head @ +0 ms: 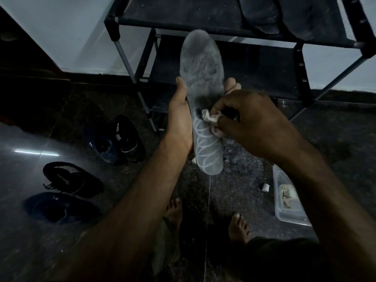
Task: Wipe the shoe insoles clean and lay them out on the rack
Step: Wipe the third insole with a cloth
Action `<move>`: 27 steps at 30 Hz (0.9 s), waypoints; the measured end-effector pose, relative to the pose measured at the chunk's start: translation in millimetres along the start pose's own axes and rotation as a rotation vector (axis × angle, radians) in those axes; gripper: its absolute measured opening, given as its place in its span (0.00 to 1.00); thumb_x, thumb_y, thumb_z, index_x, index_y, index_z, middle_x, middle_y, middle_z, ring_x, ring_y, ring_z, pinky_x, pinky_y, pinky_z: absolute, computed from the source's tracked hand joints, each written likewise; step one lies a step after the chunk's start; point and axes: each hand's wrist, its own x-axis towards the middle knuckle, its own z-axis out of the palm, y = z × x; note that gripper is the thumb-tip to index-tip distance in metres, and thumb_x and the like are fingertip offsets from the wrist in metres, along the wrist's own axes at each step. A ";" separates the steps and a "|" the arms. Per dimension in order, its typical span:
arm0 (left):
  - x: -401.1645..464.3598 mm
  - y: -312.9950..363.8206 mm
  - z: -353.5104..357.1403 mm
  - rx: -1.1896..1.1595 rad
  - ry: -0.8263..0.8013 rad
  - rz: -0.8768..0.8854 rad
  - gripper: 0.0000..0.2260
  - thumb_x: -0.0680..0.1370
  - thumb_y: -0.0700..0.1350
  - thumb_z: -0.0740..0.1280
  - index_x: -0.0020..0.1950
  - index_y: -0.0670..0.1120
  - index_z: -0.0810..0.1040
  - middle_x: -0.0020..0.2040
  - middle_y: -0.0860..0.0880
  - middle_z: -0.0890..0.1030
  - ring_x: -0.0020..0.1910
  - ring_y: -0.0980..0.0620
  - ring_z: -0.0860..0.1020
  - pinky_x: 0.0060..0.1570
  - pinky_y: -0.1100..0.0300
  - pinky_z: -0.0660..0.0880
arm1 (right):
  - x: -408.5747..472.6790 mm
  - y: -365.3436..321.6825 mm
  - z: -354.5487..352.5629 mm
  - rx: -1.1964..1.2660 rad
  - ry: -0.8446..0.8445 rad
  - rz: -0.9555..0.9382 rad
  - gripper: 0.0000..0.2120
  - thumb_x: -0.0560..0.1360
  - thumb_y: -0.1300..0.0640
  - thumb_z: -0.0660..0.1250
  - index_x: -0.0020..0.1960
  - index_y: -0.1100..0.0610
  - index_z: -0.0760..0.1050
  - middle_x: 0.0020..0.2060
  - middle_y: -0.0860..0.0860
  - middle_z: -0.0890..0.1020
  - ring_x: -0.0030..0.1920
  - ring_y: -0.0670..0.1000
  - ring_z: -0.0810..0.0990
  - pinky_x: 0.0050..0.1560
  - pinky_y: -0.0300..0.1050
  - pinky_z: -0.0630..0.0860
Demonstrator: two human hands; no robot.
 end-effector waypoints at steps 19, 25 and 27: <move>-0.6 -2.4 3.9 0.107 0.126 0.063 0.28 0.83 0.60 0.49 0.52 0.38 0.79 0.43 0.41 0.85 0.42 0.47 0.85 0.45 0.54 0.82 | 2.8 -4.7 22.3 0.031 0.301 -0.030 0.02 0.75 0.62 0.70 0.45 0.57 0.80 0.36 0.46 0.80 0.40 0.44 0.79 0.48 0.34 0.74; -5.0 1.7 4.1 0.000 0.021 0.003 0.38 0.82 0.63 0.48 0.43 0.34 0.84 0.49 0.35 0.83 0.50 0.41 0.83 0.57 0.50 0.78 | -2.9 -17.5 10.5 0.215 -0.045 -0.012 0.03 0.75 0.61 0.71 0.46 0.54 0.80 0.36 0.41 0.83 0.39 0.36 0.81 0.41 0.25 0.74; -5.3 -0.5 6.1 0.026 0.049 0.025 0.38 0.83 0.61 0.48 0.36 0.36 0.85 0.43 0.38 0.84 0.43 0.45 0.85 0.47 0.55 0.82 | -1.5 -16.3 14.7 0.201 0.049 -0.001 0.03 0.75 0.62 0.70 0.46 0.55 0.81 0.36 0.40 0.81 0.39 0.35 0.80 0.41 0.24 0.72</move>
